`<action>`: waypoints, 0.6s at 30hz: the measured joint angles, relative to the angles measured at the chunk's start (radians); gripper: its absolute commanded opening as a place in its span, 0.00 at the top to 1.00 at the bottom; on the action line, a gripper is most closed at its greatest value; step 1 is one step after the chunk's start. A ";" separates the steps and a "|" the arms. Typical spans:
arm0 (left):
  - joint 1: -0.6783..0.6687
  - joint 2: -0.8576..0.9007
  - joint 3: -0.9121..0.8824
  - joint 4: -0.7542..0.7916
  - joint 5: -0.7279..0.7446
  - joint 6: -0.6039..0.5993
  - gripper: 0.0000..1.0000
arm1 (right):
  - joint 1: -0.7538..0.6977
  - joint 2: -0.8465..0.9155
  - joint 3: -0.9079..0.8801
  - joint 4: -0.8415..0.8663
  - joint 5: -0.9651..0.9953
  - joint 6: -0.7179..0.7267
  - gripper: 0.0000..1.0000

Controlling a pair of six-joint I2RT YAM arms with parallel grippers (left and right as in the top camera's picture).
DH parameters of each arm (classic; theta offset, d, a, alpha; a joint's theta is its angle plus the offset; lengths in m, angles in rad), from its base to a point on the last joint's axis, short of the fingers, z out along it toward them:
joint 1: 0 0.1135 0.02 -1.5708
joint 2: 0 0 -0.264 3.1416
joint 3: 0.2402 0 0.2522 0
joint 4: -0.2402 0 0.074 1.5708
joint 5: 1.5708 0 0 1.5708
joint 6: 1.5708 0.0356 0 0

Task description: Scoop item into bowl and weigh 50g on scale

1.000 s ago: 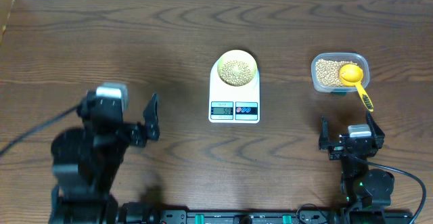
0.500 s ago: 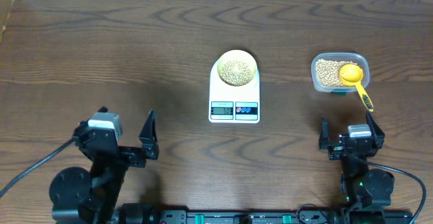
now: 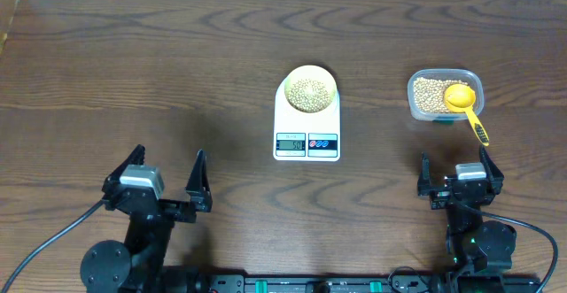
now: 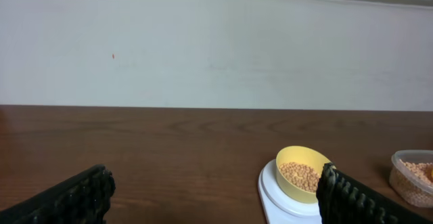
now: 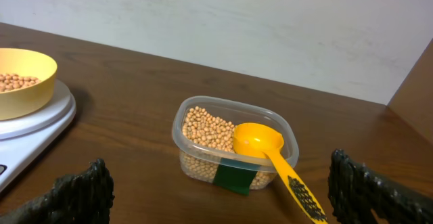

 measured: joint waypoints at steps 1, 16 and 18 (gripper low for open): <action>0.000 -0.011 -0.008 0.004 0.000 0.000 0.02 | 0.000 0.000 0.000 0.000 0.000 0.000 0.01; 0.000 -0.049 -0.043 0.048 0.000 0.000 0.02 | 0.000 0.000 0.000 0.000 0.000 0.000 0.01; 0.000 -0.049 -0.045 0.048 0.000 0.000 0.02 | 0.000 0.000 0.000 0.000 0.000 0.000 0.01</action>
